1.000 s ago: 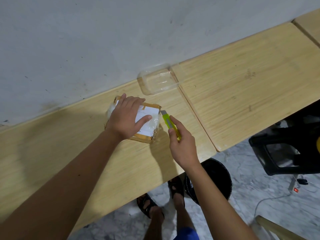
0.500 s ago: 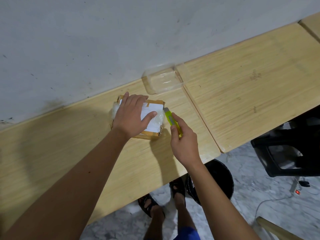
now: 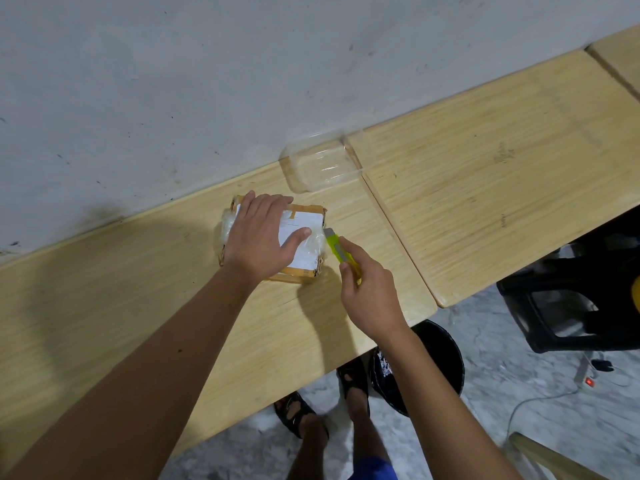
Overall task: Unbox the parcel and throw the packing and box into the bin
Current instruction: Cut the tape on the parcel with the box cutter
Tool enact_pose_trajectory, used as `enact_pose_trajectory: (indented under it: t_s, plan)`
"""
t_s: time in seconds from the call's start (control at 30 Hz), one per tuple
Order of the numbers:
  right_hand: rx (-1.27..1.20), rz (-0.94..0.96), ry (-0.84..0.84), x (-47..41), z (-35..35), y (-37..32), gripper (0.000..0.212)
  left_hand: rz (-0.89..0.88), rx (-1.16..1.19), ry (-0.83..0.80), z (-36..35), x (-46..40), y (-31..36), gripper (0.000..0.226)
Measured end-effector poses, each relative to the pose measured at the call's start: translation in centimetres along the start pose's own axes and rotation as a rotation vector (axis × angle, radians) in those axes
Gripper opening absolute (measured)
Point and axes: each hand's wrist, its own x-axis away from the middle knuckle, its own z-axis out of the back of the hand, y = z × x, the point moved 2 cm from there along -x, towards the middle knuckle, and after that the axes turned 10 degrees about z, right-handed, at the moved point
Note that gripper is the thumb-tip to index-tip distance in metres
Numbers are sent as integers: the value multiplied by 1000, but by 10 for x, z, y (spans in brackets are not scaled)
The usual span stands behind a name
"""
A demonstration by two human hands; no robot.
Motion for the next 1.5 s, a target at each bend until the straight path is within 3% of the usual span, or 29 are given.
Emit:
enact_pose_trajectory:
  t_s: [0.5,0.8,1.07,1.23,1.33,1.5]
  plan:
    - [-10,-24,-75,32,2,7,44,8,2,-2,0,-2,-2,61]
    - [-245,-182,237,24,6,0,16,-2,10,10,0,-2,0,60]
    - [-1016,-115,10,1,23,-32,45,-14,9,23,-2,0,-3,61]
    - [-1292,26,-146,-1,38,-52,57,-24,9,41,-3,0,-5,61]
    - [-1241,2,-103,-3,42,-53,55,-27,6,42,-3,1,-4,62]
    - [-807,-107,200,-21,44,-30,41,-29,-15,28,-4,-2,-4,67]
